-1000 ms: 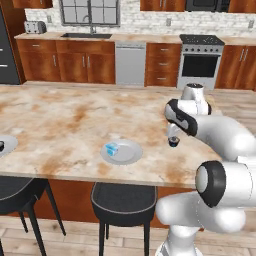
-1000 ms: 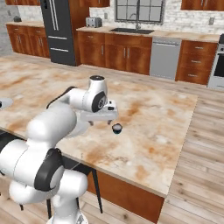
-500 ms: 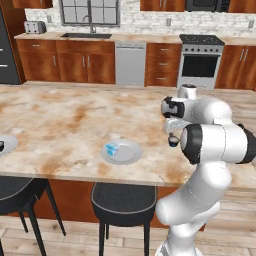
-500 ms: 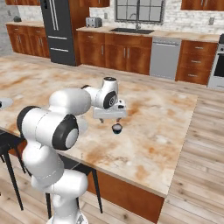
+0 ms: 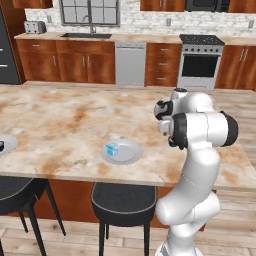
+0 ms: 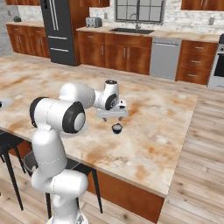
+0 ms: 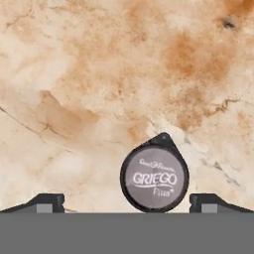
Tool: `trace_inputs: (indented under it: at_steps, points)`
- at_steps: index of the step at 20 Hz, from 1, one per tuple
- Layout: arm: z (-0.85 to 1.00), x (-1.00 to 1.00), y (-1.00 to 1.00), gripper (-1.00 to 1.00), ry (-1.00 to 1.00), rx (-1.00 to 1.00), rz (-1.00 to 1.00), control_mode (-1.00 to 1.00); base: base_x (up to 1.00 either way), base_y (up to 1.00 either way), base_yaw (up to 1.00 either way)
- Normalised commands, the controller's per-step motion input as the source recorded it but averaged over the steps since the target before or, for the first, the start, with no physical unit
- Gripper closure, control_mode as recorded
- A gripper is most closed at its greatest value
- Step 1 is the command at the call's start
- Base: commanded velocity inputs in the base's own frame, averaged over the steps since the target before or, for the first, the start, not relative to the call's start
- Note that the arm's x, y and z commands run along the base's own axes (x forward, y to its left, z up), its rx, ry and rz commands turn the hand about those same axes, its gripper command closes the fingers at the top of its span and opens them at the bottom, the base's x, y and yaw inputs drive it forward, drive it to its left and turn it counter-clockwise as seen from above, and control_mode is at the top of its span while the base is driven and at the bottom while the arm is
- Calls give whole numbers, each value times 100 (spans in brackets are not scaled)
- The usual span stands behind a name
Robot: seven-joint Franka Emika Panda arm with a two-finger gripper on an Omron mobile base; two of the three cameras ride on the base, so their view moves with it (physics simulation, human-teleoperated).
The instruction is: Place two yogurt containers on each plate.
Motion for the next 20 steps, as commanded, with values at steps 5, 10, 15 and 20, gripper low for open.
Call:
trace_inputs:
  at_steps: [5, 10, 15, 20]
  points:
    - [-3, 0, -26, -100, 0, 0, 0, -100, 0, 0, 0]
    - [-35, -4, -16, -100, 0, 0, 0, -100, 0, 0, 0]
    - [-48, 0, 0, -100, 0, 0, 0, -100, 0, 0, 0]
    - [-17, 9, 0, -100, 0, 0, 0, -100, 0, 0, 0]
